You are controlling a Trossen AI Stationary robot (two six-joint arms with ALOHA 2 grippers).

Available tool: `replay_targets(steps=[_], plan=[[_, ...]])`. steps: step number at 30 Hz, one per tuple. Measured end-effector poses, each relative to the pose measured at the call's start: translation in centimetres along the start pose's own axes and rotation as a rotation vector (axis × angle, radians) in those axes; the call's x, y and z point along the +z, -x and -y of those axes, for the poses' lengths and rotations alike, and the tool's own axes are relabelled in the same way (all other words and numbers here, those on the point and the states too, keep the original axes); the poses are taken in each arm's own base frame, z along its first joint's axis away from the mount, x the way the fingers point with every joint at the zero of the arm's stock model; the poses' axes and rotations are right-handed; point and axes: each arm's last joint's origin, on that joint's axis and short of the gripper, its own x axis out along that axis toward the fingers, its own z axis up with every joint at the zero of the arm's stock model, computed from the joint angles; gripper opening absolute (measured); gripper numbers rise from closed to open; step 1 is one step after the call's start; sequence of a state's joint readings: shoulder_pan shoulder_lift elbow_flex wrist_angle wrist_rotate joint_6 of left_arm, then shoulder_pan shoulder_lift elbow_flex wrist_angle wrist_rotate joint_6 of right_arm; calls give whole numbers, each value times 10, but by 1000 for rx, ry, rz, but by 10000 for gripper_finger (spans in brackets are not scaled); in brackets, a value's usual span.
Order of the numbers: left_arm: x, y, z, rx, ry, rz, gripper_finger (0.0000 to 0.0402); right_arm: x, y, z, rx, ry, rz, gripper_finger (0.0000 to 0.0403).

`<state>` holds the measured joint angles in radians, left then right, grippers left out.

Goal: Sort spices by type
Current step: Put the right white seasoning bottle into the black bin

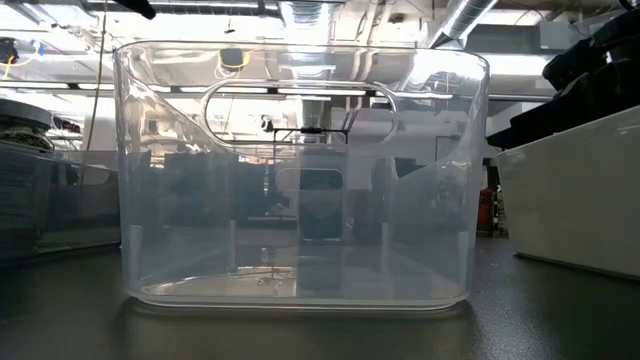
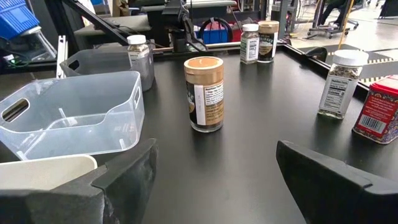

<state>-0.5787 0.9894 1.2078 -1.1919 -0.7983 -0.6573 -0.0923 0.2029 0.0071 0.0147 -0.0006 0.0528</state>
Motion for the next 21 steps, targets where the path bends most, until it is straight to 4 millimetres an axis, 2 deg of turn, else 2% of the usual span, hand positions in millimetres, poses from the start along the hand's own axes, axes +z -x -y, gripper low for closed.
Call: replay_targets(steps=[9,13,21], plan=[[-12,-29,3,90,88,-35,263,0,0,0,0,0,0,363],[-12,-36,4,116,38,-56,263,0,0,0,0,1,0,363],[-10,-43,9,123,-73,-69,263,0,0,1,-9,128,0,363]])
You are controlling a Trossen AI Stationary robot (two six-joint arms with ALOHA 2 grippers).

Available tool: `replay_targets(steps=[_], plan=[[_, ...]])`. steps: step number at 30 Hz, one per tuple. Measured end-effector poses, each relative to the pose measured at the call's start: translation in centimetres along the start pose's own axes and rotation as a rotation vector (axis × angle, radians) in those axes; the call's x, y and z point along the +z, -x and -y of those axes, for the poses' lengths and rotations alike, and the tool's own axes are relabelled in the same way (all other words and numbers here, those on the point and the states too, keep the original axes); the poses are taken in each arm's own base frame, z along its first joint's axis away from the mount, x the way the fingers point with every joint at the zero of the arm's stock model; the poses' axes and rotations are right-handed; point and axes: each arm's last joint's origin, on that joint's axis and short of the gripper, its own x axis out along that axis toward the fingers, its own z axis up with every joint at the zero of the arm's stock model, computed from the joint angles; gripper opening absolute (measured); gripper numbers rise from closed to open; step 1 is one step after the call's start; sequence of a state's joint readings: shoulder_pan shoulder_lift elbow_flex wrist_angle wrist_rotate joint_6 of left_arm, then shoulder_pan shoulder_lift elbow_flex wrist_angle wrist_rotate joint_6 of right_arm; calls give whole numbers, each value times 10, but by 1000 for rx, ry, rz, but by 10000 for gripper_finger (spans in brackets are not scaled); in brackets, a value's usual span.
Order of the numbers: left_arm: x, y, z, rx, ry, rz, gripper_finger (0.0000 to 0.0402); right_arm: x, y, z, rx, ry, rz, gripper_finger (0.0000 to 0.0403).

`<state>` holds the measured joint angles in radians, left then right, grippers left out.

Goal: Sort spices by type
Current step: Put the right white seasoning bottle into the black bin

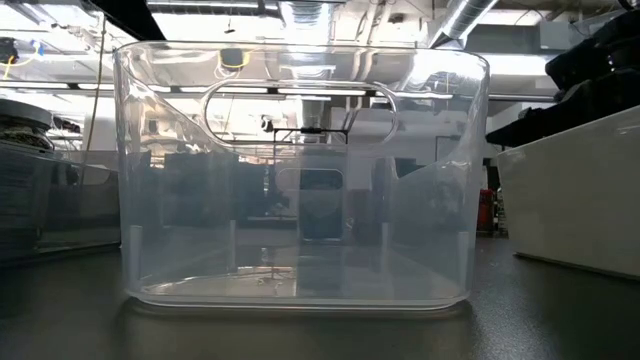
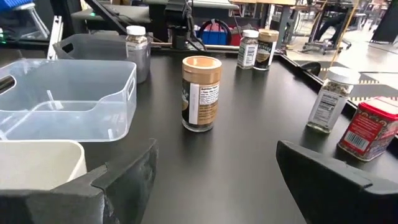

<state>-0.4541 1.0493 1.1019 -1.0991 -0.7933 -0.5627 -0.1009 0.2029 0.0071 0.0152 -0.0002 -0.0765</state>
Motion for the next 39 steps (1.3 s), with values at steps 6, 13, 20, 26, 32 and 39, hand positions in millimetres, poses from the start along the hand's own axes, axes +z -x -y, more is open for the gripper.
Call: replay_targets(steps=[6,13,20,26,32,39], plan=[[2,0,1,-11,93,16,263,0,0,0,0,0,3,363],[5,0,3,-30,171,40,263,11,1,3,-29,-53,109,363],[10,1,6,-61,211,74,263,43,9,11,-147,-177,240,363],[7,-1,1,-27,277,41,263,78,18,19,-271,-194,255,357],[-5,-1,-10,-4,260,68,263,110,16,26,-334,-324,81,337],[-32,-4,-23,-64,275,194,263,140,2,32,-423,-476,-125,320]])
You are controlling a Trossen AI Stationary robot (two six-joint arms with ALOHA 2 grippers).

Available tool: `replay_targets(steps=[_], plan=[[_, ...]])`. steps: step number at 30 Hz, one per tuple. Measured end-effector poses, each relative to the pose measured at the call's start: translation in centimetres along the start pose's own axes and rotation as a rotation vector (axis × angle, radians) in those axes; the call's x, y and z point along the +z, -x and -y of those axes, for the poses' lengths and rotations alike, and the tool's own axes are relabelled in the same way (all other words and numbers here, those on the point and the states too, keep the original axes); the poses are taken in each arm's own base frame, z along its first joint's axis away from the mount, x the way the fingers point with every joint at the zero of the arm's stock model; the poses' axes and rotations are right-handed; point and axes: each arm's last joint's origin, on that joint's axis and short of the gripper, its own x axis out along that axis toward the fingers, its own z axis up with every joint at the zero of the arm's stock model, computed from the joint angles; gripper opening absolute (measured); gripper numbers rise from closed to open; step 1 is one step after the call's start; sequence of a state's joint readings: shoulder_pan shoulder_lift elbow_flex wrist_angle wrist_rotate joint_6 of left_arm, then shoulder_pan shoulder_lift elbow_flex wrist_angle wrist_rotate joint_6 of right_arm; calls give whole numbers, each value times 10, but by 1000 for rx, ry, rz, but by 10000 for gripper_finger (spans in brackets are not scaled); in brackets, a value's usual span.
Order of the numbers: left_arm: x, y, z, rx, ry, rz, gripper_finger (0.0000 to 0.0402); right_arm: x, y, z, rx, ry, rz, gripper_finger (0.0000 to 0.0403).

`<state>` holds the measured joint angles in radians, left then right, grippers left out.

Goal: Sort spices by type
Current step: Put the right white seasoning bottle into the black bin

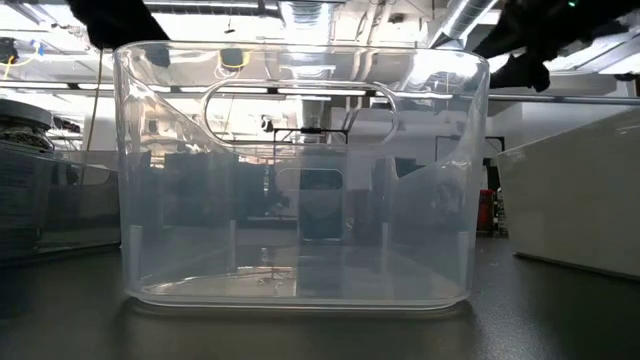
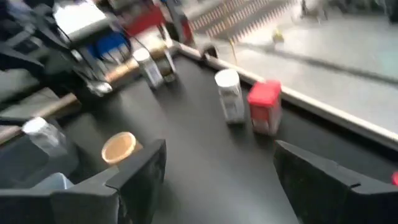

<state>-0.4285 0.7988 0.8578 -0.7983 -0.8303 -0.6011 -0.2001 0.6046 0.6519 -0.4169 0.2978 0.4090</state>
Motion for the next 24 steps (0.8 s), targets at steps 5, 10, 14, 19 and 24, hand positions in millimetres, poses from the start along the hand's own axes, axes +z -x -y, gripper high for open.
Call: replay_targets(steps=[5,10,14,19,24], plan=[[-13,3,-12,-42,11,59,263,22,-10,-11,-164,-8,-181,317],[-15,8,-20,-78,1,77,263,48,-25,-18,-344,-32,-307,317],[-14,11,-23,-100,-34,84,263,68,-36,-2,-578,-185,-425,314],[-14,12,-24,-101,-73,89,263,73,-51,36,-729,-271,-603,311],[-14,12,-24,-102,-85,87,263,75,-61,74,-769,-322,-678,311]])
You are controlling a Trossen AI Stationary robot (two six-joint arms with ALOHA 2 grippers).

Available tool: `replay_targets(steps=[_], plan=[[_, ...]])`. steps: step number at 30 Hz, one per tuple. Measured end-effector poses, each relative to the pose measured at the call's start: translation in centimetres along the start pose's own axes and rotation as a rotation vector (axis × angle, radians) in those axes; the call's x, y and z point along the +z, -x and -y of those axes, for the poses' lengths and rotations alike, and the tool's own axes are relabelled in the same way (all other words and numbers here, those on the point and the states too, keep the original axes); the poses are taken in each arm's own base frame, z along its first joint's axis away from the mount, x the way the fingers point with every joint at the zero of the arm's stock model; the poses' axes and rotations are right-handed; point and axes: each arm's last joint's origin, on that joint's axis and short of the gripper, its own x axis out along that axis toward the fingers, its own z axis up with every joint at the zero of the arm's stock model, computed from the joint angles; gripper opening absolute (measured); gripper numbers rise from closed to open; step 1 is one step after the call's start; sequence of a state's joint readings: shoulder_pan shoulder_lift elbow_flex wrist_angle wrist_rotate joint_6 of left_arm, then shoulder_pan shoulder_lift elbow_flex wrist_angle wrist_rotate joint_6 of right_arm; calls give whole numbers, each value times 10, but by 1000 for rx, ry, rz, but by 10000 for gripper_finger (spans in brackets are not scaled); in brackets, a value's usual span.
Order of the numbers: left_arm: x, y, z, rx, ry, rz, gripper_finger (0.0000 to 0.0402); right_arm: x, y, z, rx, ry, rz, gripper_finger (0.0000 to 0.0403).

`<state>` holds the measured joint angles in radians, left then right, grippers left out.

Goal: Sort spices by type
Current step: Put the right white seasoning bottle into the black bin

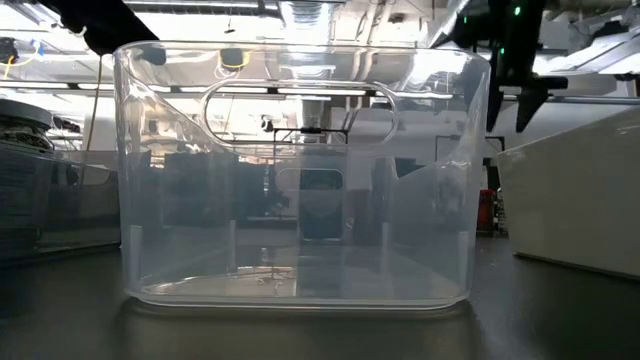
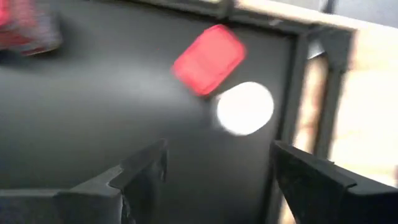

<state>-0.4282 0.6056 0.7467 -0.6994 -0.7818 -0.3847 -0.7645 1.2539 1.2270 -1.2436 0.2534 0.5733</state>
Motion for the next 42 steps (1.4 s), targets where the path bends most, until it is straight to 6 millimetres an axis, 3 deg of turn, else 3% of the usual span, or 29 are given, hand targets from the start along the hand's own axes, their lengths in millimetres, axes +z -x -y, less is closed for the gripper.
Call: replay_targets(steps=[8,24,42], plan=[[0,0,0,0,0,-1,263,29,-32,26,-2,22,-98,311],[0,0,0,1,-33,-3,263,37,-46,25,32,52,-80,310],[0,0,0,1,-29,-2,263,40,-95,15,-87,87,-300,310]])
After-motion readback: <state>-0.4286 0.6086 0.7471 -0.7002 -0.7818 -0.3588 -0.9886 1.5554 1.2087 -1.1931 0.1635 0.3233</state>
